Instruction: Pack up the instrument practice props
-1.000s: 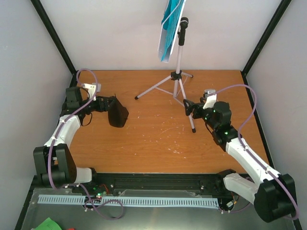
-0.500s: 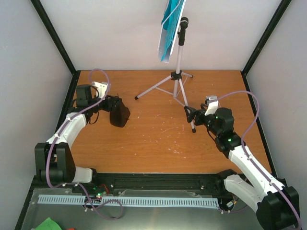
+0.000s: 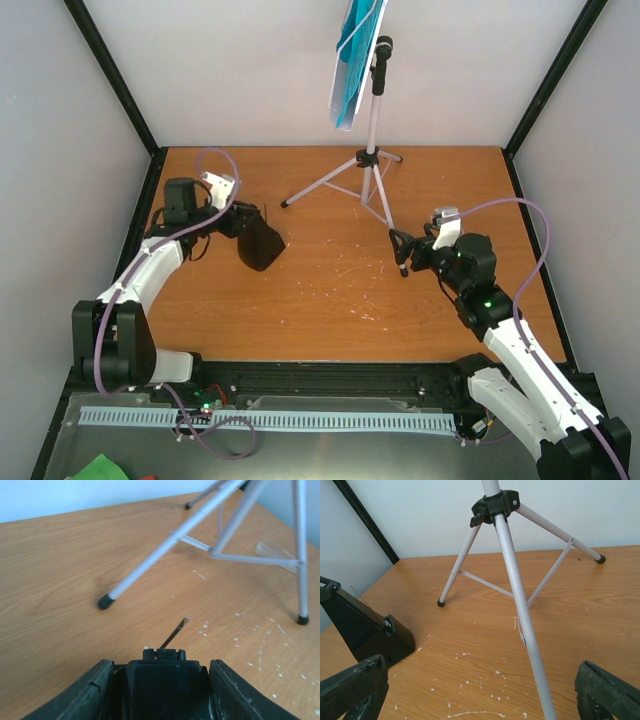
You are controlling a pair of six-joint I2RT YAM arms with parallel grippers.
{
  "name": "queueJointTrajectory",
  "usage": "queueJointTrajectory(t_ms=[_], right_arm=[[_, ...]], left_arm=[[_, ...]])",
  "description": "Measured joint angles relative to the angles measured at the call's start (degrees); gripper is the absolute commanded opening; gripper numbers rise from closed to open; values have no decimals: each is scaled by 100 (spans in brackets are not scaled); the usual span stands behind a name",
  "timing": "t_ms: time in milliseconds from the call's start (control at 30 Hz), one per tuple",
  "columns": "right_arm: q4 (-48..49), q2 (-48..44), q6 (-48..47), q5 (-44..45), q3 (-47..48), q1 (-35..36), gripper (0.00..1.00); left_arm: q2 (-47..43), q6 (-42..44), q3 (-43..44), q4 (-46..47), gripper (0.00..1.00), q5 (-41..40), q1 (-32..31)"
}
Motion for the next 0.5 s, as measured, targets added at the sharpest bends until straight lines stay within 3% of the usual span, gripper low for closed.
queueJointTrajectory(t_ms=[133, 367, 467, 500], right_arm=[[-107, -83, -42, -107, 0, 0, 100], [-153, 15, -264, -940, -4, 0, 100], [-70, 17, -264, -1438, -72, 7, 97], [-28, 17, -262, -1635, -111, 7, 96]], left_arm=[[-44, 308, -42, -85, 38, 195, -542], [-116, 612, -142, -129, 38, 437, -2378], [-111, 678, -149, -131, 44, 501, -3150], [-103, 684, -149, -131, 52, 538, -3331]])
